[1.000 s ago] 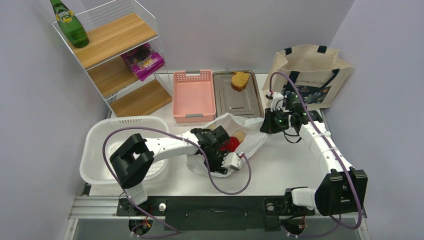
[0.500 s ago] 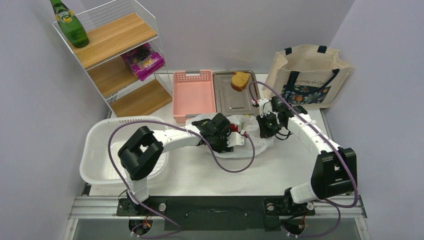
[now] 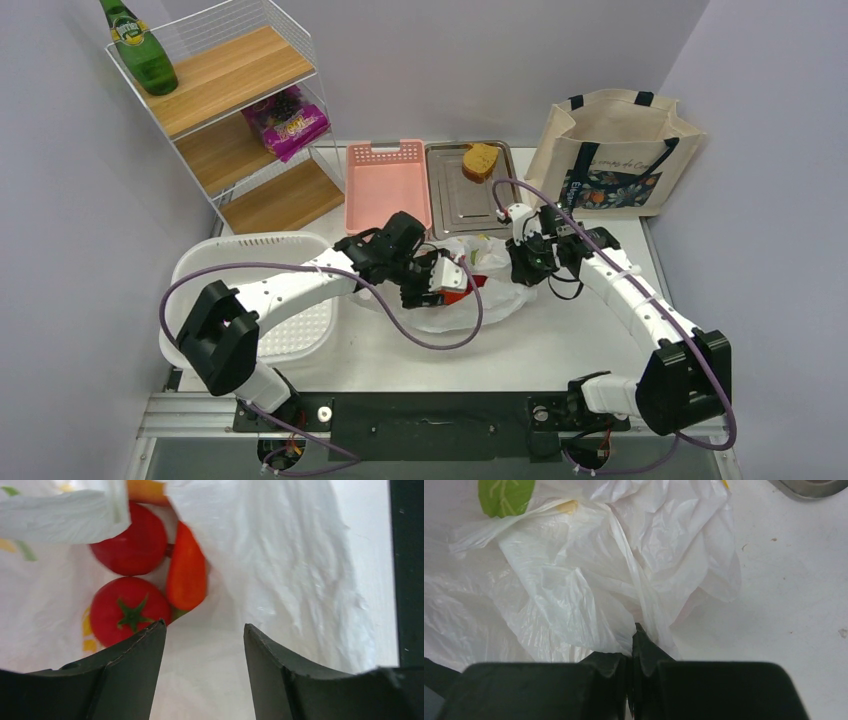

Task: Untie the knot of the grocery bags and take out the mixed food

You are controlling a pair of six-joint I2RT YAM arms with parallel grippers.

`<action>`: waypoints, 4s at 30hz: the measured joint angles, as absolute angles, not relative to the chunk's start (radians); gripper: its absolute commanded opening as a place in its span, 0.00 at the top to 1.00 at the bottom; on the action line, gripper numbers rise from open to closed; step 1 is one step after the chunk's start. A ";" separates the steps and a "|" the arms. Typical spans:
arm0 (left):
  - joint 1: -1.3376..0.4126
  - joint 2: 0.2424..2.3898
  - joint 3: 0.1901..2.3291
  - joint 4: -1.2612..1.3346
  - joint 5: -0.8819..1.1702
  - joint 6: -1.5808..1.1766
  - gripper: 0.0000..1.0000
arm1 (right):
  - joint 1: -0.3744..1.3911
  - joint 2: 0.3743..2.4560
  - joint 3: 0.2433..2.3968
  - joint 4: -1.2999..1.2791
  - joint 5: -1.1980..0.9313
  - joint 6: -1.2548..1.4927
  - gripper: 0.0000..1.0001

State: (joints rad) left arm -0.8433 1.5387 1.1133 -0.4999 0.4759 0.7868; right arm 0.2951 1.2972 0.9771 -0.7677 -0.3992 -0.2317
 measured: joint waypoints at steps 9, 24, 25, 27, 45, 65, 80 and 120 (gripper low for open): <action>-0.799 1.583 1.149 -0.377 0.487 0.845 0.47 | 0.287 1.256 0.973 -0.716 -0.455 -0.146 1.00; -0.821 1.847 1.235 -0.275 0.259 0.989 0.35 | 0.224 1.256 0.973 -0.711 -0.529 -0.111 1.00; -0.824 1.859 1.235 -0.263 0.235 0.996 0.34 | 0.221 1.256 0.970 -0.711 -0.533 -0.111 1.00; -0.833 1.875 1.235 -0.240 0.201 0.999 0.33 | 0.215 1.256 0.963 -0.712 -0.540 -0.111 1.00; -0.867 1.854 1.254 -0.290 0.255 0.905 1.00 | 0.175 1.279 0.952 -0.712 -0.568 -0.115 1.00; -0.900 1.660 1.549 -0.317 0.638 0.481 1.00 | 0.070 1.295 0.952 -0.710 -0.599 -0.101 1.00; -0.884 1.659 1.705 -0.181 0.537 0.178 1.00 | -0.172 1.307 1.065 -1.028 -0.583 -0.412 1.00; 0.087 1.110 0.800 -0.822 0.346 0.933 0.55 | 0.054 1.357 1.121 -1.002 -0.579 -0.386 1.00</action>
State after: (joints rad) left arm 0.0872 1.1103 0.7998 -0.8223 0.3458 0.9329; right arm 0.0536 1.3567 1.1206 -1.0016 -0.5789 -0.3862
